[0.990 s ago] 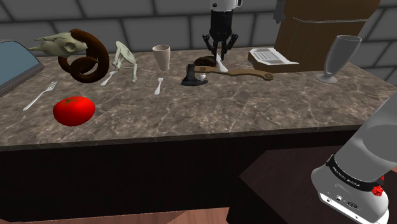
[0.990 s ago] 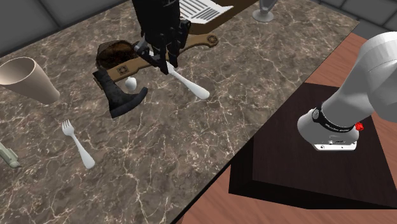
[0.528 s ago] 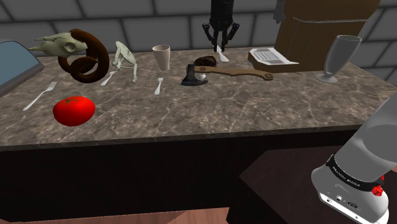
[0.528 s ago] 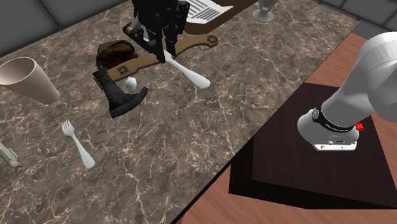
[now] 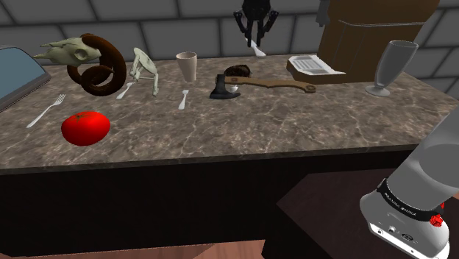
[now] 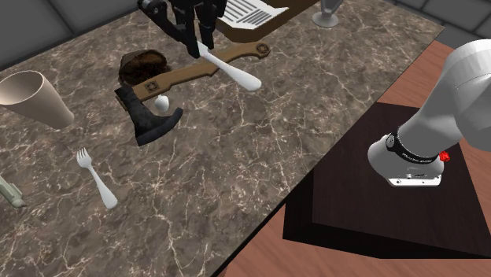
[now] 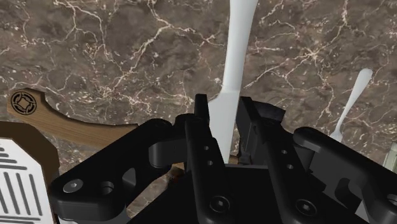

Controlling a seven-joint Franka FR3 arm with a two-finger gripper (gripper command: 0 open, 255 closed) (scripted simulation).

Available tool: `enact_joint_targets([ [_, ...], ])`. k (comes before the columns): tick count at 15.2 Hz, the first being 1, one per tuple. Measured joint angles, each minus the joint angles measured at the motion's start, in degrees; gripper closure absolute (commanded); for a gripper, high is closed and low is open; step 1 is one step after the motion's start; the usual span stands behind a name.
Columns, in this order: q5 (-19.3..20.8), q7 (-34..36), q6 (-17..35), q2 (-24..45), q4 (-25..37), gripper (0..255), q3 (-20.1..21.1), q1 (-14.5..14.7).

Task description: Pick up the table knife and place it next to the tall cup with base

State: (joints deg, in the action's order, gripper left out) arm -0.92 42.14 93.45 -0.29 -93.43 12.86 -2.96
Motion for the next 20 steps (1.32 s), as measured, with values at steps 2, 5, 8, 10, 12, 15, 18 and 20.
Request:
enact_joint_targets([
  [2, 0.1, -0.1, -1.5, 0.4, 1.9, 255, -0.1, -0.1],
  [5, 0.0, -0.6, -3.0, 0.0, 3.0, 255, -0.3, -0.3],
  [8, -0.8, -3.8, -2.6, -4.5, -1.9, 255, -2.0, -1.8],
  [10, -1.2, -6.5, -2.3, -7.4, -5.1, 255, -3.5, -3.0],
  [12, -1.4, -8.7, -2.1, -10.1, -8.1, 255, -4.8, -3.8],
  [15, -1.3, -12.8, -1.7, -13.8, -12.2, 255, -7.3, -5.4],
  [18, -0.8, -16.6, -2.1, -16.8, -15.0, 255, -9.8, -6.8],
  [20, -0.3, -19.5, -2.1, -18.9, -17.1, 255, -11.7, -7.8],
])
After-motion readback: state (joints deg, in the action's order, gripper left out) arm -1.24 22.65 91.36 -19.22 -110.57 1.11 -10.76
